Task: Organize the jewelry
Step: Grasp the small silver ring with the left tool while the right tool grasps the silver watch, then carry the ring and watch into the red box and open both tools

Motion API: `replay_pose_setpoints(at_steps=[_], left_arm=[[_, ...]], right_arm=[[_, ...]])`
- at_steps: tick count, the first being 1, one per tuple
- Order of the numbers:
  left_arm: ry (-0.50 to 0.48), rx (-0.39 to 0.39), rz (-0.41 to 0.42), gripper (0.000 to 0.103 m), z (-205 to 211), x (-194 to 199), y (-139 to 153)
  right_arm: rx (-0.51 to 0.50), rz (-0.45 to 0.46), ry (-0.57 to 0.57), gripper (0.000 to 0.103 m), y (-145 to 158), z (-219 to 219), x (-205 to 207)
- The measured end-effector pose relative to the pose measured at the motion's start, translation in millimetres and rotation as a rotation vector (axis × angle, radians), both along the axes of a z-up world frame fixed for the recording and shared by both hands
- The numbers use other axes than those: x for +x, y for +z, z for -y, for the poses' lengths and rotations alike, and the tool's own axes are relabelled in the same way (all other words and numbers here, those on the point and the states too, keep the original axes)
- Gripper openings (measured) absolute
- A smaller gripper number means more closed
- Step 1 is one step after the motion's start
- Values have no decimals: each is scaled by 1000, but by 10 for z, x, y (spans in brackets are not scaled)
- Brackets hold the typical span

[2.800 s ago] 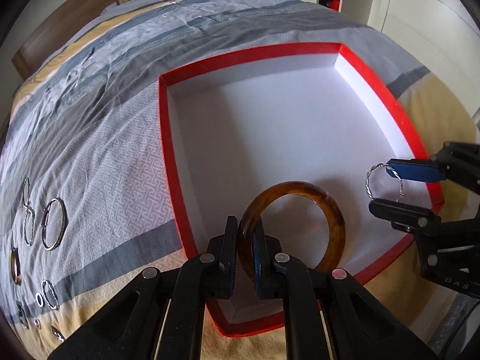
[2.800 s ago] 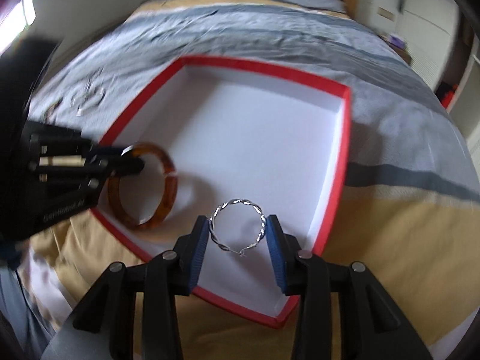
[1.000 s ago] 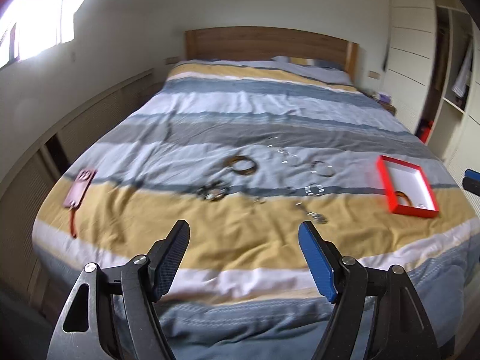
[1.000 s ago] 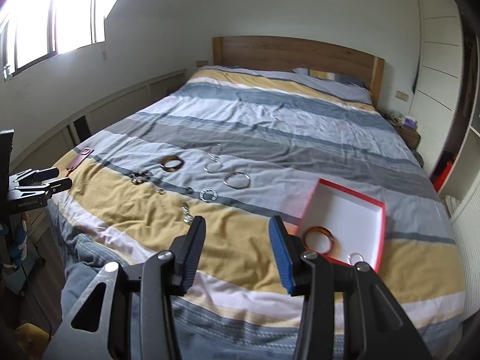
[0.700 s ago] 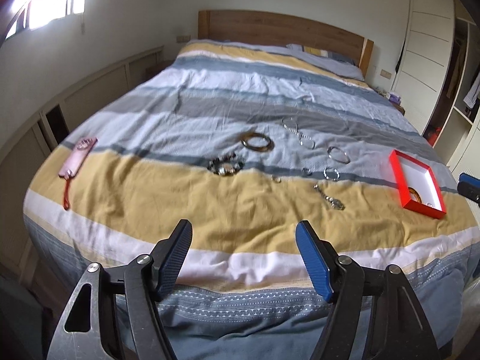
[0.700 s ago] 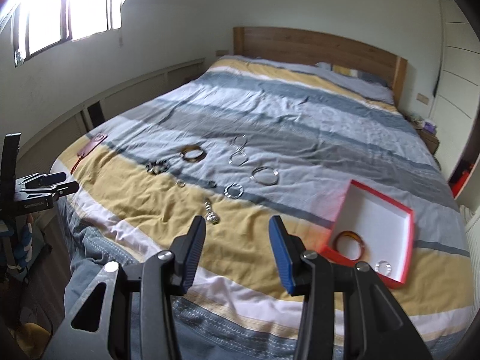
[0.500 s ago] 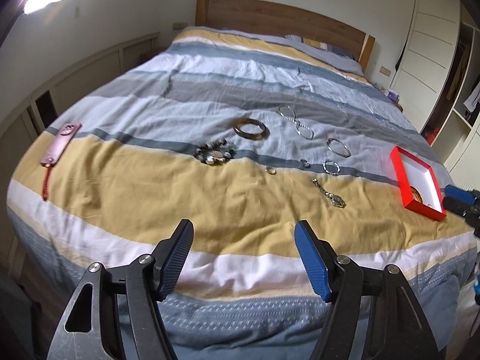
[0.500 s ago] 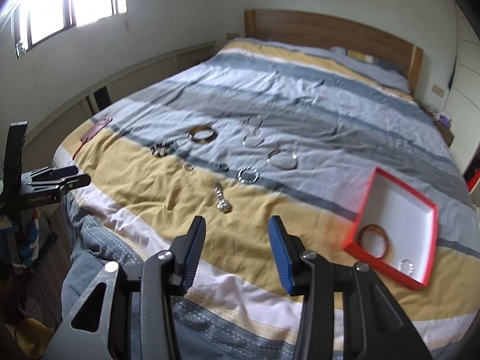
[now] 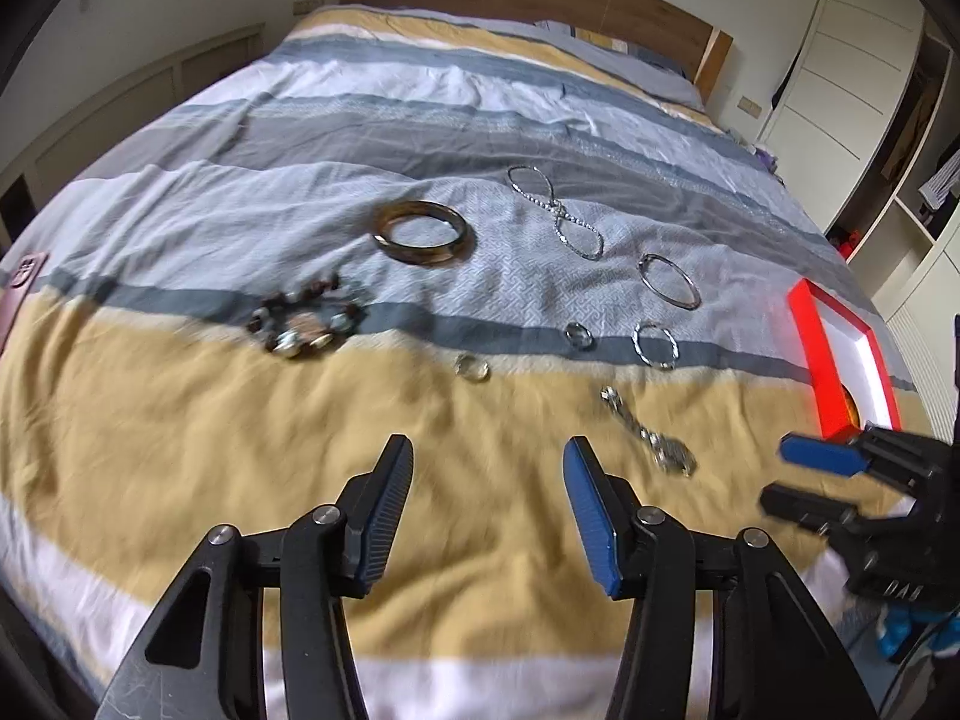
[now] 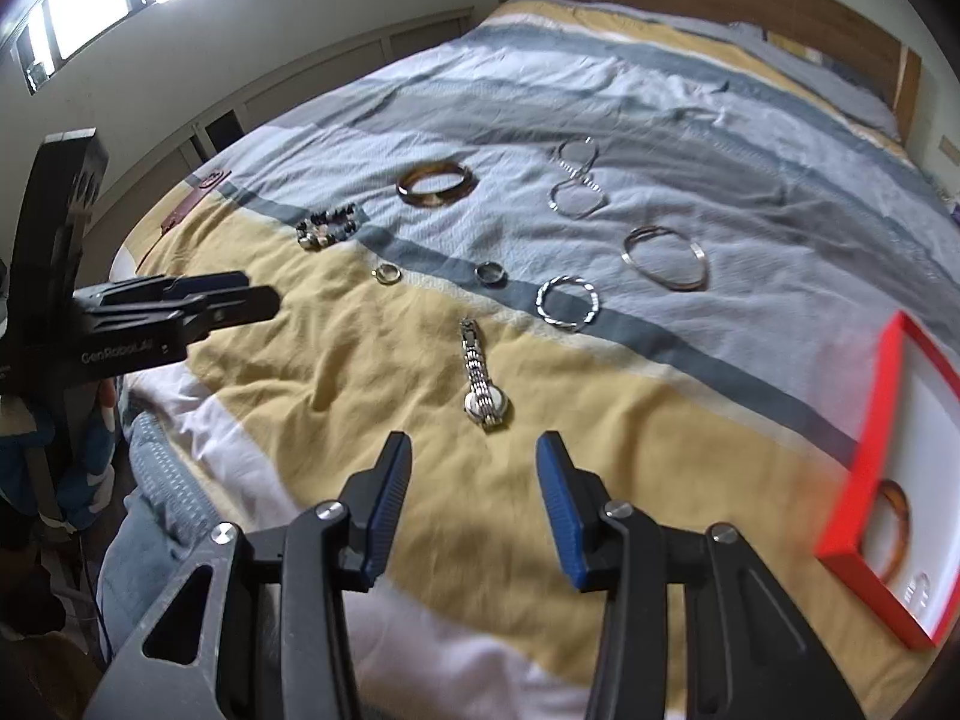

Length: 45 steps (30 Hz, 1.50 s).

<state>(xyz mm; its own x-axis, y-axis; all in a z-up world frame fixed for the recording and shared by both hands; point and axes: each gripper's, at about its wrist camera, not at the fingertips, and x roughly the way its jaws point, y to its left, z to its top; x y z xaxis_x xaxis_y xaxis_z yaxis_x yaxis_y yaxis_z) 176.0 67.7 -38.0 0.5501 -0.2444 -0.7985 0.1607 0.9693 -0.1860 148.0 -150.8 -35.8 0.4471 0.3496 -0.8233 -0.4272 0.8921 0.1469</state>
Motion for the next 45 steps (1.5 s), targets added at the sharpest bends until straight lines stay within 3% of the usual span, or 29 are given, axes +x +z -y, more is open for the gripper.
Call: replay_pose_setpoints(at_steps=[10,14,22,24,27,45], left_arm=[[-9,4,-67,36,86,553,-340],[-11,9,-97,27,135,708,-509],[10,30,-100,25,179,785,-676],[10,41,-92,24,202,766,-688],[4,60,-87,19,238,737,-673],[-11,44,-12,19,214,232,-148]], right_arm=[[16,-82,26,39,-512,-126,367],[18,-80,43,37,-545,-163,404],[-2,-68,64,32,-630,-218,399],[-10,-63,68,24,-646,-225,391],[-10,-60,68,24,-646,-222,385],[25,23,24,23,-97,-76,-41]])
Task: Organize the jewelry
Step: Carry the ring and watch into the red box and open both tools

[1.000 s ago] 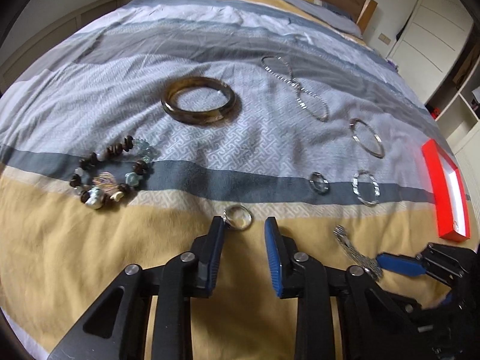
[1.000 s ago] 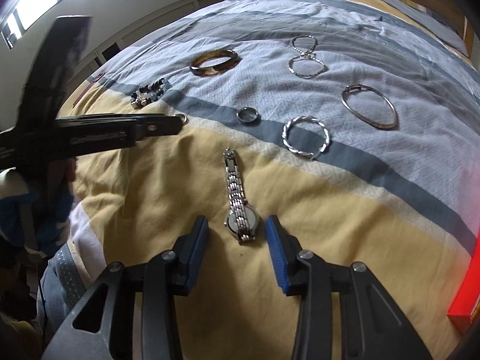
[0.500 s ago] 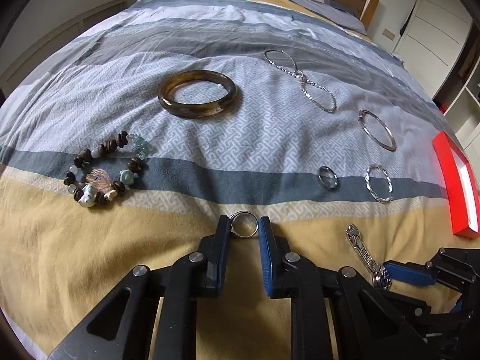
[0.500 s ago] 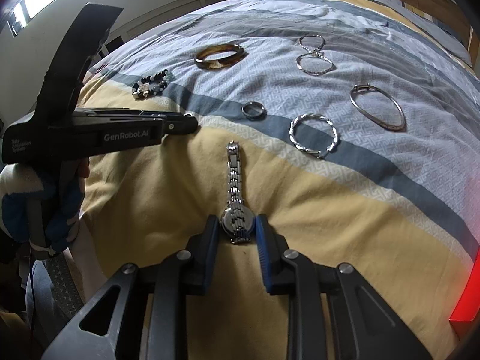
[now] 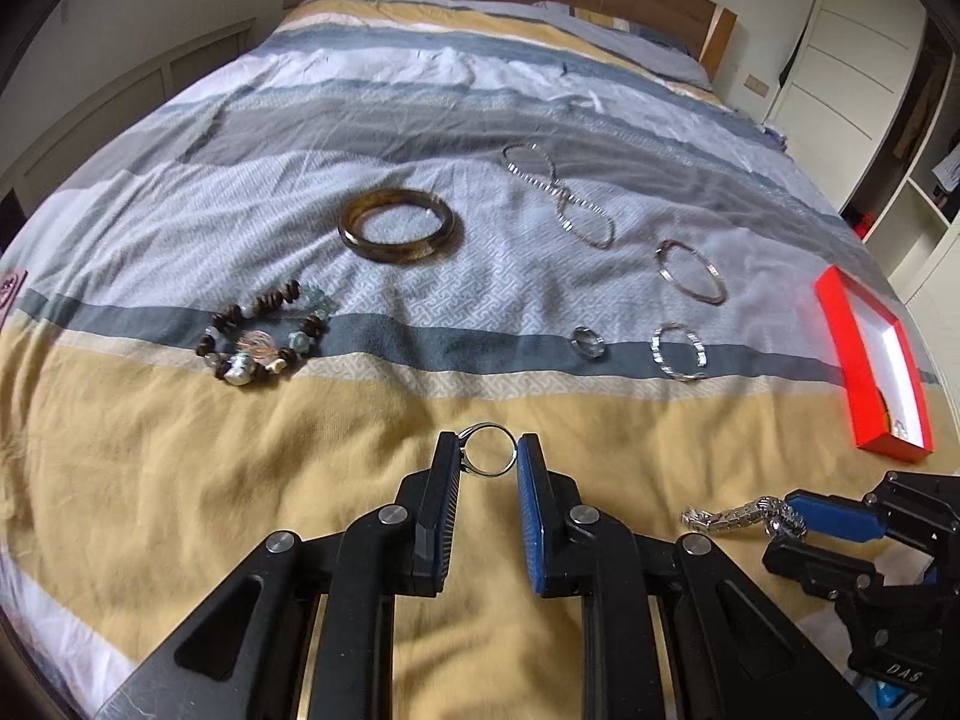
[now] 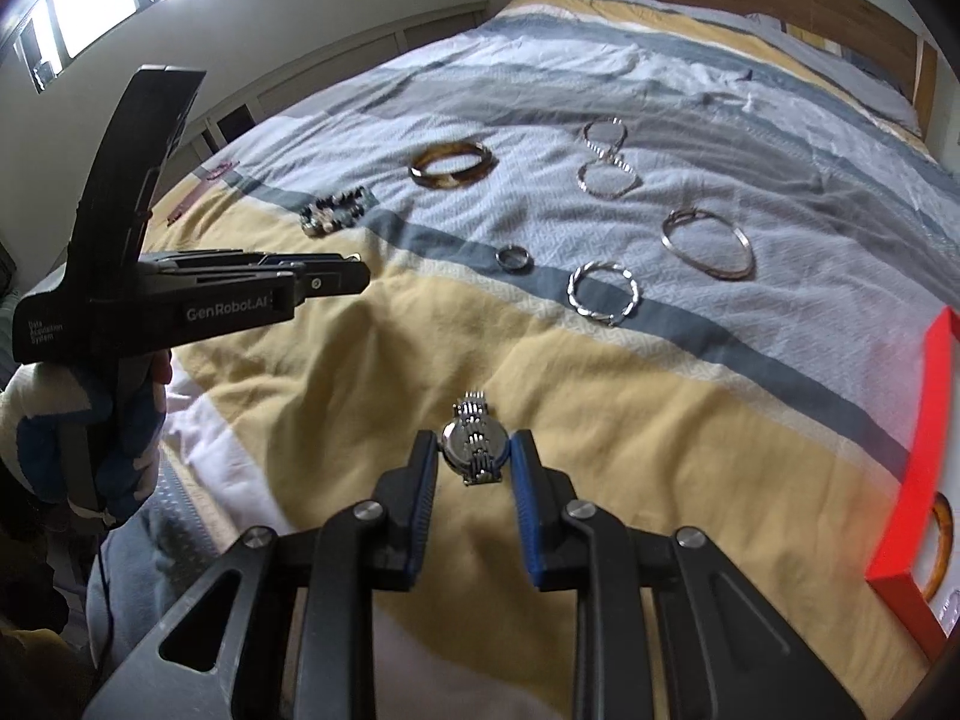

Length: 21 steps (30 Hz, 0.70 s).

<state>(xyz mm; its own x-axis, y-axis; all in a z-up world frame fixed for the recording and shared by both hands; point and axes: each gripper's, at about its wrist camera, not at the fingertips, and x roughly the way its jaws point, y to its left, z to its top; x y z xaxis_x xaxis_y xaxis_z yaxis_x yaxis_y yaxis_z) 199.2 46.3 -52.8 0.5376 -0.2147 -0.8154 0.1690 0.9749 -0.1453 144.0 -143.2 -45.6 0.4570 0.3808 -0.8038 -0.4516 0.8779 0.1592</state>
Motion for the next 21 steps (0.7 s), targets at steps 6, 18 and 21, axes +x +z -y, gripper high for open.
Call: replay_pose_setpoints(at_steps=[6,18,21], left_arm=[[-27,-14,44,19,108,-195,257],[-144,-44,104,19,678,-520,629],[-182,-55,118,19,882,-556,722]], right_arm=[[3,54,-24,23,258,93,-218],[2,132,-133,23,635,612,-614],[-2,159,-177,23,746,831,-681]])
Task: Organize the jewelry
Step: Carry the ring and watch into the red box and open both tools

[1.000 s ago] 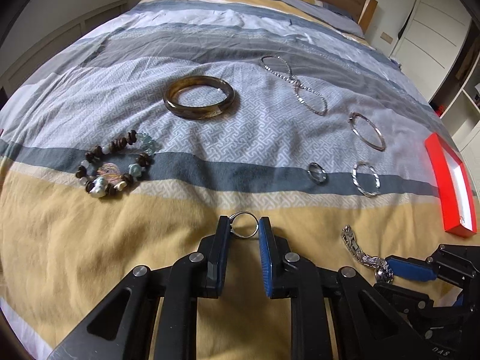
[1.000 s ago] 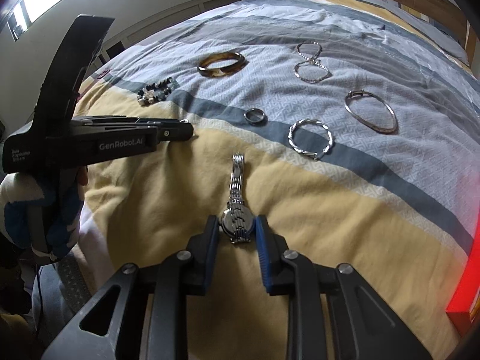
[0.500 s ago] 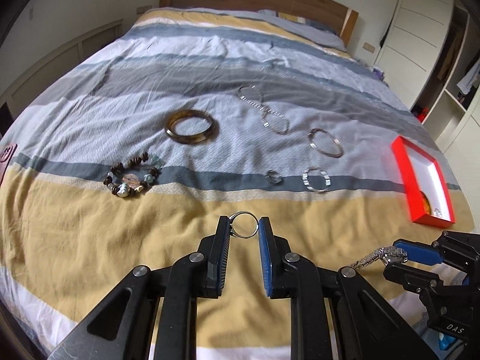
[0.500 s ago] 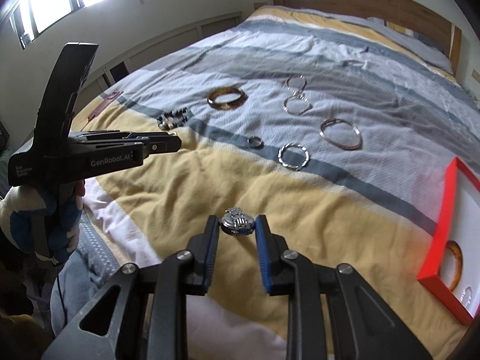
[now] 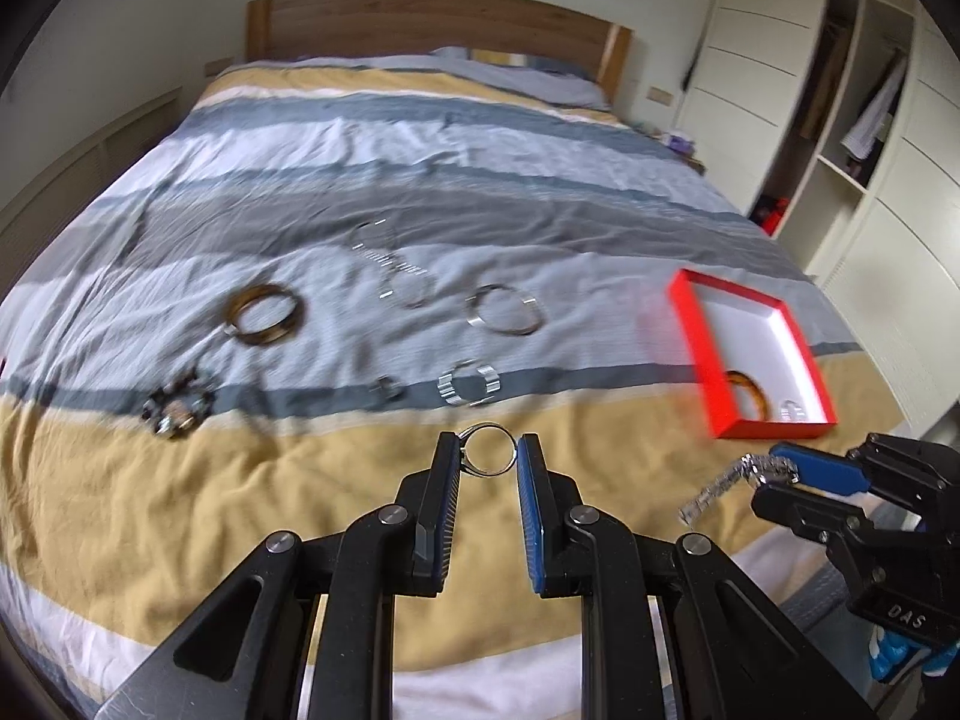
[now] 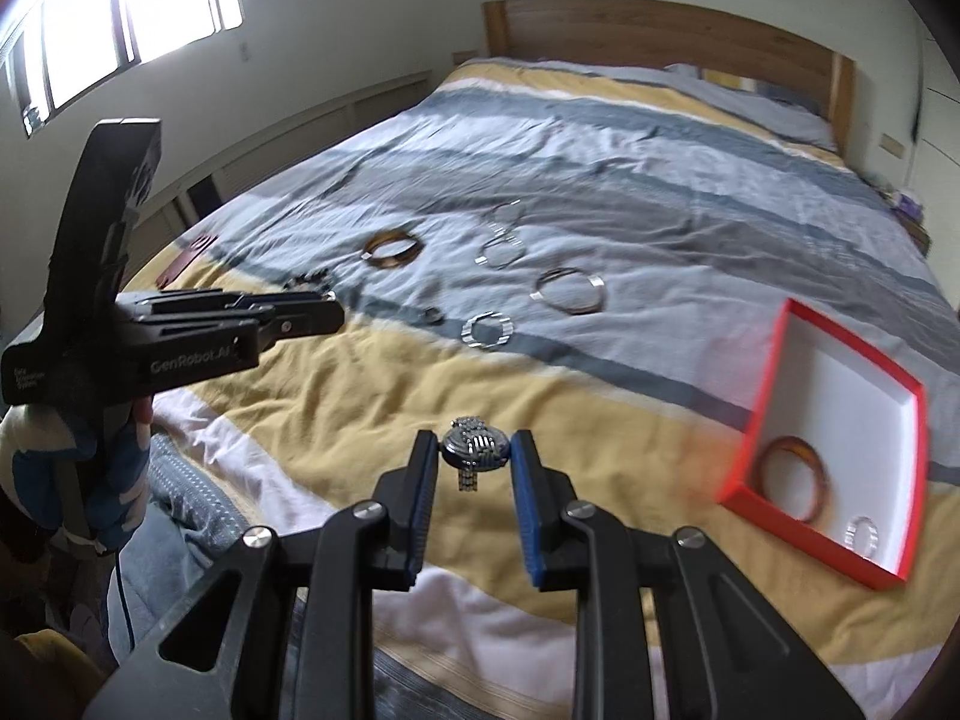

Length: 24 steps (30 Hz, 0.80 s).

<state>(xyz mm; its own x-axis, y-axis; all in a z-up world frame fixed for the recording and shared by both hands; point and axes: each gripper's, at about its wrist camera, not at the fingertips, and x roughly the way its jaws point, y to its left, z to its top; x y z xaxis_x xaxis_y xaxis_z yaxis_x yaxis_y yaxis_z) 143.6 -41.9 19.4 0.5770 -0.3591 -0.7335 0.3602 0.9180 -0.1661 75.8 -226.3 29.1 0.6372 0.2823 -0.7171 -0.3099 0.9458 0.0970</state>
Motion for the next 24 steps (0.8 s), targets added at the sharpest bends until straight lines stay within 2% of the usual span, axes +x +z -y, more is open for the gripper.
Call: replay_pose_setpoints(at_steps=[5,13,18,24], left_arm=[[-81,-16,11,19,467,-7,112],[-238,-31,11,19,1467,172,209],[-333,-19,1,19,2201,389,134],[-384,18,-20,19,2868,705,-87]], right_arm=[[-7,44,-85,23,188,437,-60],[-28,82,-243,23,374,1364,39],[-29,77,-324,23,307,1903,260],[-15,51,-386,23,115,2444,597]])
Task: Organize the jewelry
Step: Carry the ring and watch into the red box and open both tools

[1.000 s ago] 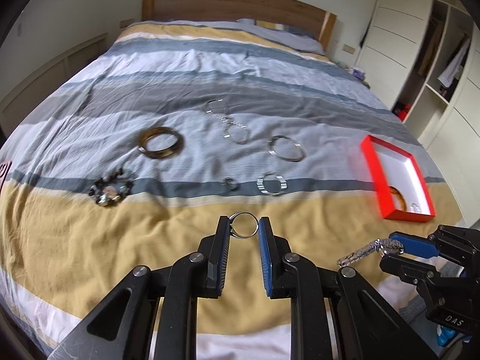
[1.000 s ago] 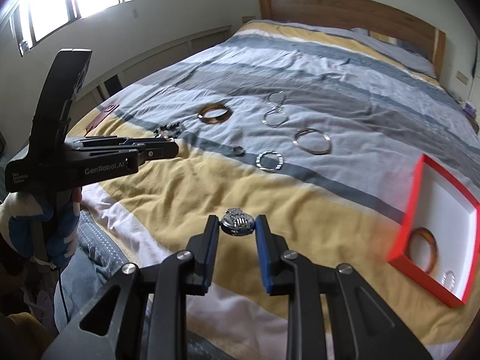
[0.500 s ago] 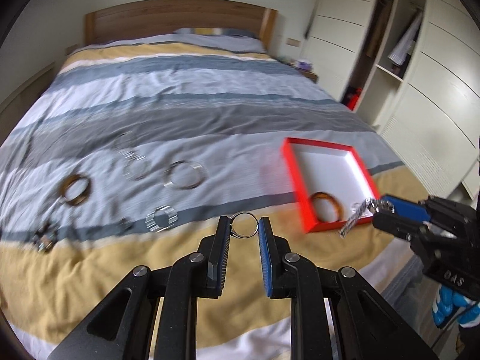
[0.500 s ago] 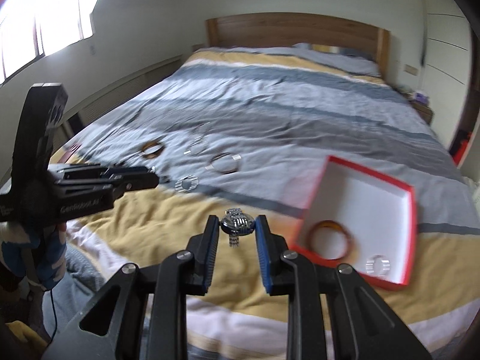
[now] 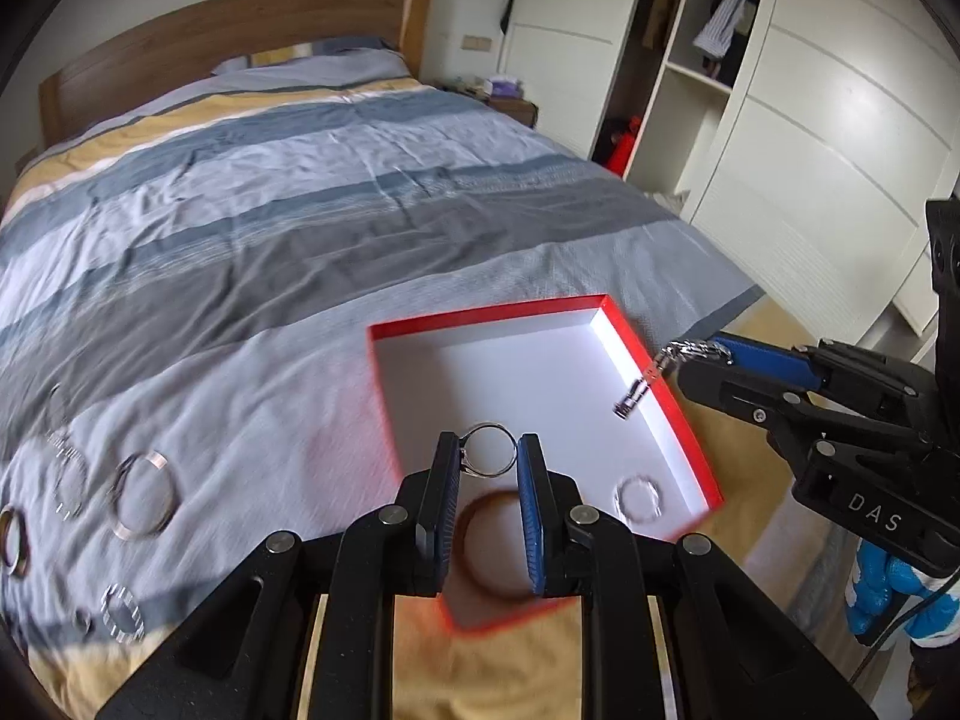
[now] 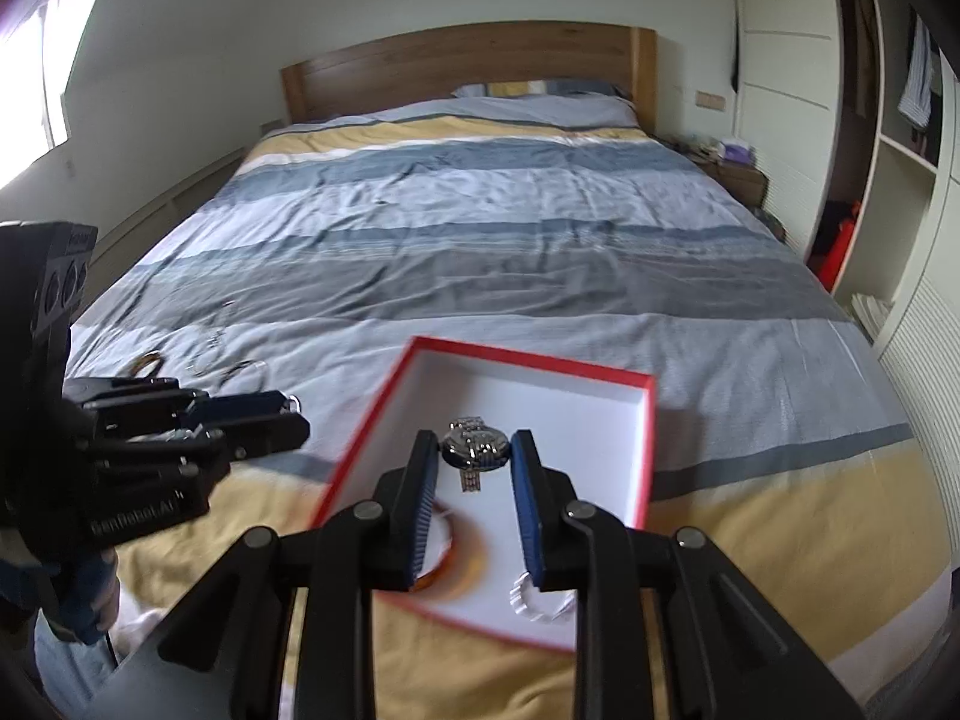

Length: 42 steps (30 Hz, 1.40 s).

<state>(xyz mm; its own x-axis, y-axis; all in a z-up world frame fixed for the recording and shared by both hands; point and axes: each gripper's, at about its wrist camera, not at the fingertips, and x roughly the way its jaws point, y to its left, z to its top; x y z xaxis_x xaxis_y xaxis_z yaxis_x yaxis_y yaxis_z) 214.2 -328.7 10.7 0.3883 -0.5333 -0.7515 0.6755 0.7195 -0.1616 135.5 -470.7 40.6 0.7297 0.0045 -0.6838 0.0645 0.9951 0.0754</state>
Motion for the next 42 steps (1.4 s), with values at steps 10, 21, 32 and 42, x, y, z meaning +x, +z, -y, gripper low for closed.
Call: replay_pose_setpoints(at_steps=[10,21,32,42], left_arm=[[33,64,-43,19,577,628,-458],[29,123,-89,19,727,756,-922],[30,177,-78,19,754,814,-1006],[23,181,-68,37,757,765,-960]], right_arm=[[45,-38,-40,23,-461,510,669],[63,-153,-38,23,-1037,576,734],[46,-175,-21,24,-1070,560,765],[63,-175,-55,25,-1019,642,698]])
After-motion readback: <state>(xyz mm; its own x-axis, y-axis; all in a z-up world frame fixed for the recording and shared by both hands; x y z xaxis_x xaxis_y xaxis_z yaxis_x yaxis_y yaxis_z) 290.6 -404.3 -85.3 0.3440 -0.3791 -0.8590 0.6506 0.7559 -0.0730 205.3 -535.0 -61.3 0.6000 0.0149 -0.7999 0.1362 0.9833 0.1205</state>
